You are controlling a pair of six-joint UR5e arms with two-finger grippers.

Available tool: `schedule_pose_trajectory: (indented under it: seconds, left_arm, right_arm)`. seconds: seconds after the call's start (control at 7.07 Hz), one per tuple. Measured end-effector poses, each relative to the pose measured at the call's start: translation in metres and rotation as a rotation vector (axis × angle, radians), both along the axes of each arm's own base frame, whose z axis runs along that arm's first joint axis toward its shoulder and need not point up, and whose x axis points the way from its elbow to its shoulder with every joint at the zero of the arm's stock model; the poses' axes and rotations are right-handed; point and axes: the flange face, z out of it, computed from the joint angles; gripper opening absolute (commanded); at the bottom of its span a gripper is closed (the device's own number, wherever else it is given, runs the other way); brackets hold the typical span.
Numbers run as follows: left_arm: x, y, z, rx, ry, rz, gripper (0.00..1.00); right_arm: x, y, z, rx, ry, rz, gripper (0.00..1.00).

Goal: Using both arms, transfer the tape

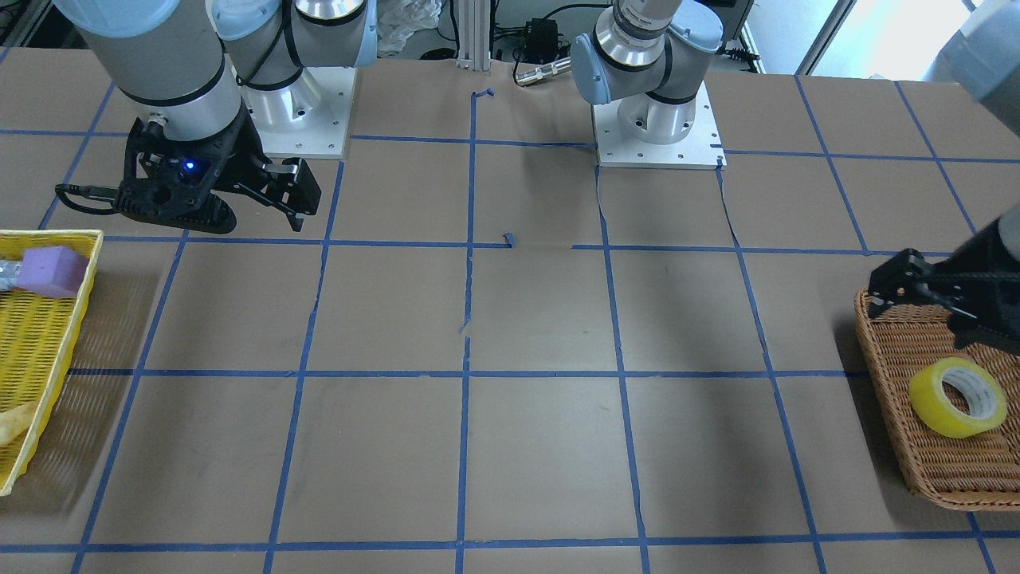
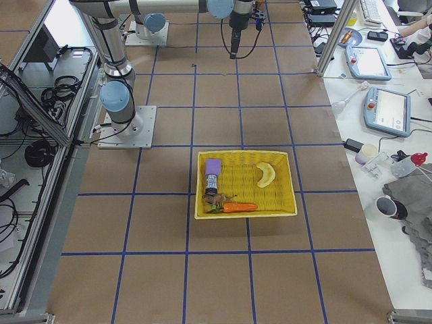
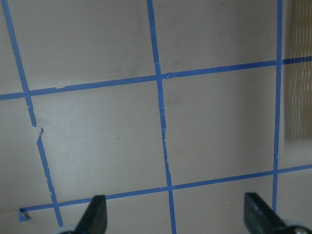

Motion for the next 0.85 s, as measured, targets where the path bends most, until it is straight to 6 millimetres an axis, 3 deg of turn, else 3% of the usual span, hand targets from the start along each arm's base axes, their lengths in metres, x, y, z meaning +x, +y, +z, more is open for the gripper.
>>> schedule_pose_trajectory:
  seconds: [0.28, 0.42, 0.71, 0.85]
  left_arm:
    - [-0.121, 0.041, 0.036, 0.019, -0.022, 0.217, 1.0]
    - [-0.166, 0.06, 0.048, 0.001, -0.031, 0.291, 1.0]
    - [-0.239, 0.096, 0.056, -0.04, -0.033, 0.363, 1.0]
    - [-0.262, 0.108, 0.056, -0.07, -0.024, 0.346, 1.0]
  right_arm:
    - [-0.001, -0.001, 0.001, -0.001, -0.012, 0.016, 1.0]
    - [-0.005, -0.002, 0.001, -0.001, -0.017, 0.053, 1.0]
    - [-0.011, -0.006, 0.005, -0.017, -0.025, 0.098, 1.0]
    - [-0.01, -0.006, 0.008, -0.026, -0.028, 0.105, 1.0]
